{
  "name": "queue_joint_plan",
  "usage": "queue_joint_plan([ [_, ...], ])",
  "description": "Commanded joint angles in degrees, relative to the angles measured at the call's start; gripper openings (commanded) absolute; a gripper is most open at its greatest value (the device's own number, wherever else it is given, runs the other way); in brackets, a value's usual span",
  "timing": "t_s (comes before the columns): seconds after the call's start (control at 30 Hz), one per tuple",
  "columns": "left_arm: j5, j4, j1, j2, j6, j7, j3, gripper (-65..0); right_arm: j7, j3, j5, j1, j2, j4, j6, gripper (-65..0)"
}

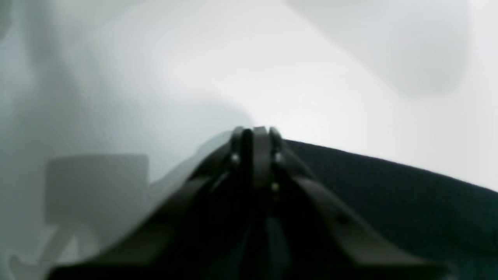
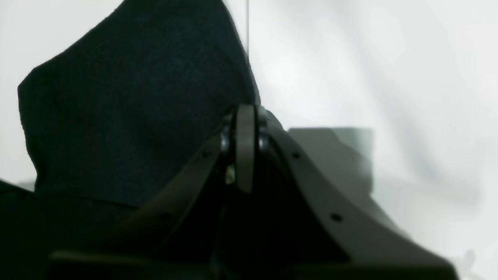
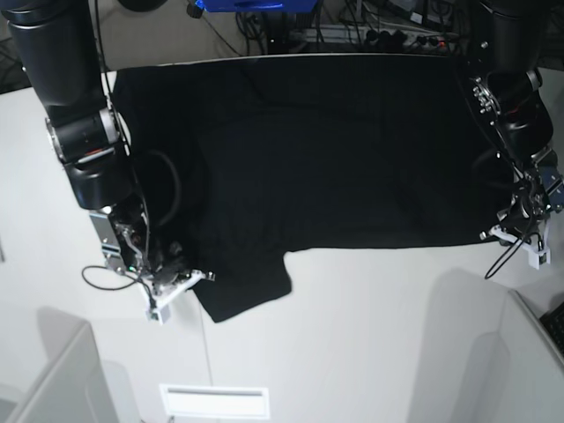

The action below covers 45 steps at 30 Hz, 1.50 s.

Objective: Fold the T-shirt properly
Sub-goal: 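Grasp the hem corners and fold the hem up onto the collar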

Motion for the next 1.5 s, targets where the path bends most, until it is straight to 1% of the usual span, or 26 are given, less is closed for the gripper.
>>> queue_joint_plan([
  [0.0,1.1,0.47,-0.66,-0.61,0.03,1.98,0.16,-65.0,-1.22,0.23,-0.33,0.89,0.31,0.42,-0.25,-65.0],
  [0.17,0.75,3.81,0.39,-0.7,-0.24,2.42,0.16,-65.0,-0.6,0.23,-0.33,-0.34,0.58,4.38,-0.34,-65.0],
  [0.27,0.48,10.93,2.32,-0.61,-0.24,6.28,-0.02,-65.0,-0.78,0.23,-0.33,-1.57,1.19,8.16,-0.34,-65.0],
  [0.37,0.13,18.76,5.84,-0.52,-0.24,8.48,-0.19,-65.0,-0.87,0.23,-0.24,-3.07,1.98,12.56,-0.43,-65.0],
  [0.4,-1.01,20.52,6.72,-0.52,-0.24,8.83,-0.02,-65.0,-0.87,0.23,-0.24,-3.6,2.16,13.96,-1.22,-65.0],
  [0.47,-4.7,23.33,8.74,-0.78,-0.24,10.06,-0.02,-65.0,-0.87,0.23,-0.24,-4.74,3.21,16.86,-4.3,-65.0],
  [0.53,-8.66,25.35,10.5,-0.96,-0.24,11.65,0.07,-65.0,-0.87,0.23,-0.15,-6.23,3.65,20.47,-5.88,-65.0],
  [0.57,-10.5,26.32,11.29,-1.05,-0.24,12.44,0.07,-65.0,-0.87,0.23,-0.15,-7.11,3.83,22.23,-6.32,-65.0],
  [0.63,-13.58,28.78,12.96,-1.93,-0.24,13.84,0.07,-65.0,-0.87,0.23,-0.15,-8.87,5.24,26.71,-6.58,-65.0],
  [0.7,-15.6,31.33,14.98,-2.45,-0.24,14.64,0.07,-65.0,-0.87,0.23,-0.15,-10.45,5.59,30.4,-7.29,-65.0],
  [0.8,-16.48,34.41,16.74,-2.45,-0.24,14.99,-0.28,-65.0,-2.71,0.23,-0.15,-12.12,5.68,35.06,-10.54,-65.0],
  [0.87,-16.48,35.99,17.97,-2.45,-0.24,14.99,-0.28,-65.0,-3.85,0.23,-0.24,-13.35,6.55,38.23,-11.24,-65.0],
  [1.03,-16.57,41.88,22.37,-2.45,-0.33,14.99,-0.37,-65.0,-4.21,0.23,-0.24,-16.17,7.43,44.47,-11.42,-65.0],
  [1.1,-16.57,43.64,23.6,-2.45,-0.33,14.99,-0.37,-65.0,-4.21,0.32,-0.24,-17.13,8.75,45.96,-11.59,-65.0],
  [1.2,-16.66,46.01,25.71,-2.45,-0.33,14.99,-0.89,-65.0,-4.21,0.32,-0.24,-18.63,9.46,48.07,-14.58,-65.0],
  [1.23,-16.83,46.89,26.68,-2.45,-0.77,14.99,-2.04,-65.0,-4.21,0.32,-0.15,-19.24,10.42,49.13,-15.2,-65.0],
  [1.3,-18.68,48.39,28.26,-2.37,-3.67,15.08,-4.24,-65.0,-4.21,0.32,-0.15,-20.56,11.39,51.77,-15.99,-65.0],
  [1.37,-20.61,49.26,29.14,-2.37,-5.86,17.45,-6.52,-65.0,-4.21,0.41,-0.15,-21.44,11.83,53.7,-16.61,-65.0],
  [1.47,-21.05,50.85,29.84,-2.37,-6.22,20.88,-9.25,-65.0,-4.29,4.8,-0.06,-24.08,12.09,55.46,-16.78,-65.0],
])
